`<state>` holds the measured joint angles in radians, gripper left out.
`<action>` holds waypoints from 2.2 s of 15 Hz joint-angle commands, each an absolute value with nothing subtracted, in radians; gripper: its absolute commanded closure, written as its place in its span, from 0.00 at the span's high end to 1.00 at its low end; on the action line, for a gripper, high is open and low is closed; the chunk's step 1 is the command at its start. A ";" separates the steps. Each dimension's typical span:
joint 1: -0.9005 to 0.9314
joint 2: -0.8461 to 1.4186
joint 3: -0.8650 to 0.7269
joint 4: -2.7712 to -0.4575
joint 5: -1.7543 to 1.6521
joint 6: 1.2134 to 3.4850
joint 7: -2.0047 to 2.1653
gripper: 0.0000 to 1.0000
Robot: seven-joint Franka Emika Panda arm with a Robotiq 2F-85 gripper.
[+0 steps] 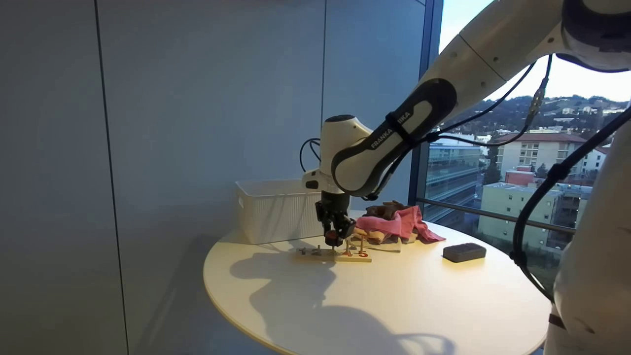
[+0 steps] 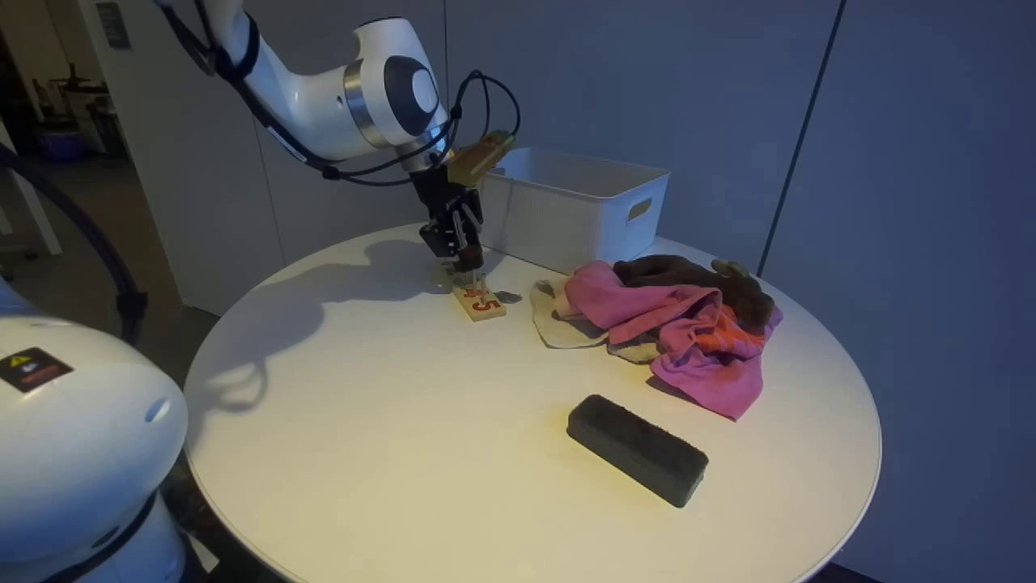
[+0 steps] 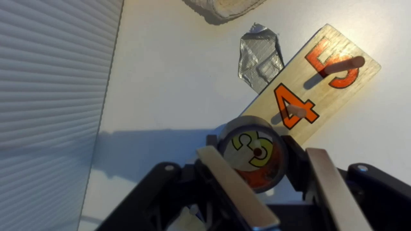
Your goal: Move the black tape to the second right position, then the third right position and finally to the third right position
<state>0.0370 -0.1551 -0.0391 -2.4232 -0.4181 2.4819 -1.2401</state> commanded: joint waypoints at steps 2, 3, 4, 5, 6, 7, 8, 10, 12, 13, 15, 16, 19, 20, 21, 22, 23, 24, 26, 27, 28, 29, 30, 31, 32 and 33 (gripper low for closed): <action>0.024 -0.126 -0.029 -2.387 -0.427 2.482 -1.216 0.80; 0.023 -0.124 -0.029 -2.386 -0.427 2.482 -1.214 0.86; 0.024 -0.124 -0.029 -2.385 -0.423 2.479 -1.216 0.95; 0.024 -0.125 -0.029 -2.386 -0.422 2.479 -1.218 0.99; 0.024 -0.126 -0.029 -2.386 -0.423 2.477 -1.215 1.00; 0.024 -0.129 -0.028 -2.386 -0.423 2.475 -1.212 1.00; 0.025 -0.136 -0.028 -2.388 -0.418 2.467 -1.214 1.00; 0.025 -0.161 -0.025 -2.392 -0.420 2.443 -1.201 1.00; 0.030 -0.186 -0.024 -2.390 -0.397 2.396 -1.204 1.00; 0.033 -0.196 -0.025 -2.389 -0.384 2.371 -1.211 1.00; 0.029 -0.166 -0.030 -2.393 -0.398 2.392 -1.213 1.00; 0.030 -0.180 -0.029 -2.391 -0.394 2.366 -1.212 1.00; 0.032 -0.204 -0.028 -2.391 -0.387 2.339 -1.212 1.00; 0.032 -0.204 -0.028 -2.391 -0.386 2.339 -1.212 1.00; 0.034 -0.192 -0.030 -2.382 -0.375 2.334 -1.225 1.00; 0.036 -0.181 -0.033 -2.378 -0.364 2.342 -1.238 1.00; 0.038 -0.166 -0.035 -2.370 -0.354 2.348 -1.247 1.00; 0.039 -0.152 -0.036 -2.365 -0.342 2.355 -1.257 1.00; 0.038 -0.127 -0.036 -2.353 -0.322 2.355 -1.277 1.00; 0.039 -0.114 -0.036 -2.345 -0.304 2.349 -1.290 1.00; 0.038 -0.102 -0.036 -2.339 -0.287 2.345 -1.300 1.00; 0.036 -0.090 -0.035 -2.330 -0.273 2.340 -1.311 1.00; 0.034 -0.080 -0.034 -2.326 -0.266 2.345 -1.318 1.00; 0.032 -0.069 -0.033 -2.319 -0.255 2.346 -1.327 1.00; 0.029 -0.059 -0.032 -2.315 -0.253 2.350 -1.329 1.00; 0.027 -0.048 -0.031 -2.309 -0.255 2.354 -1.329 1.00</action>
<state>0.0344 -0.0859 -0.0322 -2.3498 -0.2818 2.3453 -1.2918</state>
